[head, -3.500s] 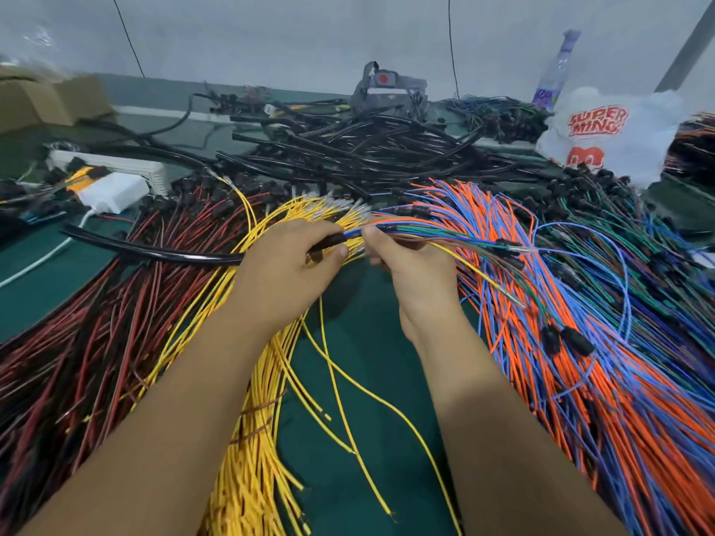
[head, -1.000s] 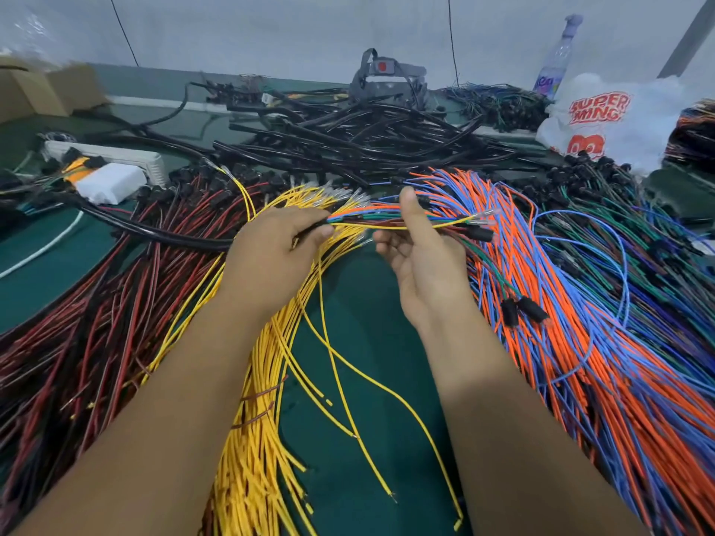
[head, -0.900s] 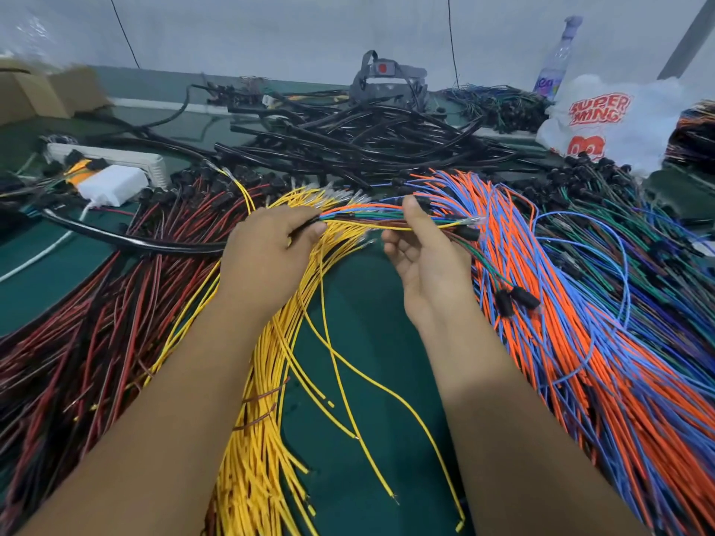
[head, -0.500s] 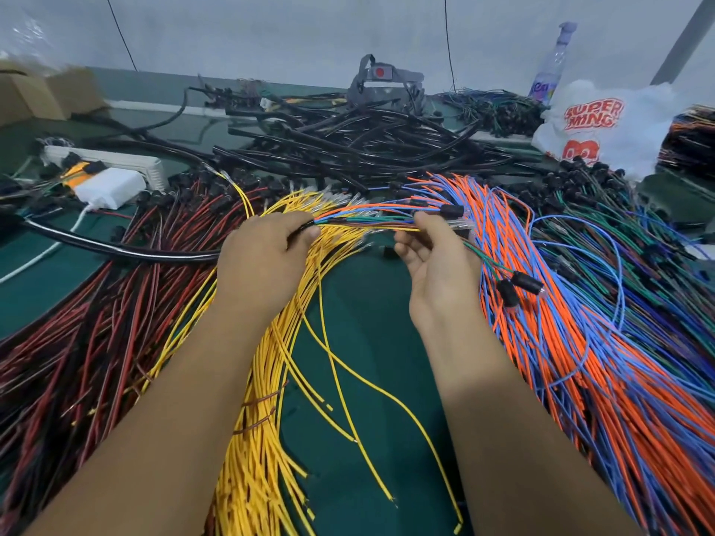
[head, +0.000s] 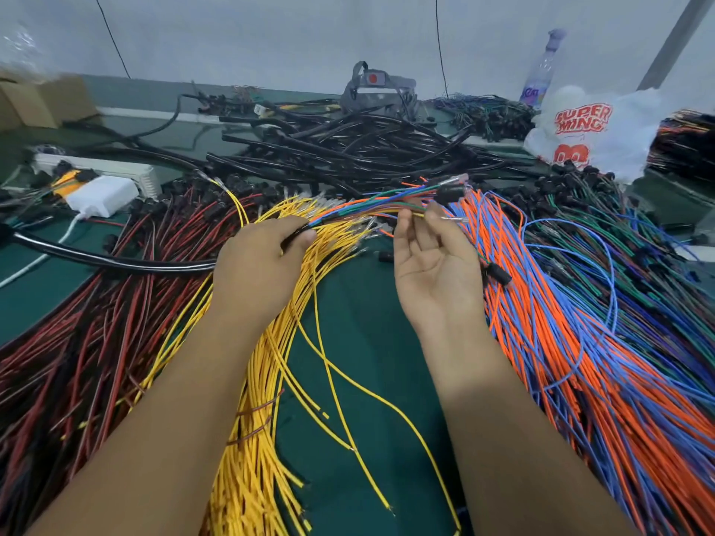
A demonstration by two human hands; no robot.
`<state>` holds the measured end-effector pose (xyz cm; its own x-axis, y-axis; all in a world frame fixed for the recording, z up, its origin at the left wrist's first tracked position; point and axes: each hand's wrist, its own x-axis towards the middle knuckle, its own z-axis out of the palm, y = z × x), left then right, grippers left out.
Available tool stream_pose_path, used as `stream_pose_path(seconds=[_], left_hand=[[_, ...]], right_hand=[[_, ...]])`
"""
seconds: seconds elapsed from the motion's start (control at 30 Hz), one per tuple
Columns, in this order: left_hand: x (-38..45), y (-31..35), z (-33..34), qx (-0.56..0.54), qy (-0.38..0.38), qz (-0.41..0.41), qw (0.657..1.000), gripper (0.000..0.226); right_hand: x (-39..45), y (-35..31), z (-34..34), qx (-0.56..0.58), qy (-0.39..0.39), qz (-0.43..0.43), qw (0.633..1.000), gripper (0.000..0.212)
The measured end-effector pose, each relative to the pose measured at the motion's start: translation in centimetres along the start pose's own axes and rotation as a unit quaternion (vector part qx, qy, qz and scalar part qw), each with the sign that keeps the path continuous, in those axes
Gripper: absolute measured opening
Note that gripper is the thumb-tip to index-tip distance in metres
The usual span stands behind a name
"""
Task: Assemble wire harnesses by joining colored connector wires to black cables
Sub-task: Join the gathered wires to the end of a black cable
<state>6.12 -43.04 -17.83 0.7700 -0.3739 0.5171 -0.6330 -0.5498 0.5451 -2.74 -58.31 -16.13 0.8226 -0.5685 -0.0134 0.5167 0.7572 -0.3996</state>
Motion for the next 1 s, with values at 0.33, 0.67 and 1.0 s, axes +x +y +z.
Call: stream_pose_path(seconds=[0.33,0.67,1.0], left_hand=[[0.00,0.13,-0.02,-0.108,0.027,-0.012,0.994,0.031],[-0.13,0.23,-0.25,-0.031,0.054,0.019,0.998,0.036],[-0.12,0.38,-0.32,-0.082,0.064,0.011,0.994,0.035]], right_hand=[[0.10,0.62,-0.02,-0.094,-0.042,0.058,0.993,0.024],[0.03,0.08,-0.13,-0.130,0.003,0.013,0.991,0.022],[0.53,0.55,-0.61,-0.189,-0.034,-0.016,0.981,0.013]])
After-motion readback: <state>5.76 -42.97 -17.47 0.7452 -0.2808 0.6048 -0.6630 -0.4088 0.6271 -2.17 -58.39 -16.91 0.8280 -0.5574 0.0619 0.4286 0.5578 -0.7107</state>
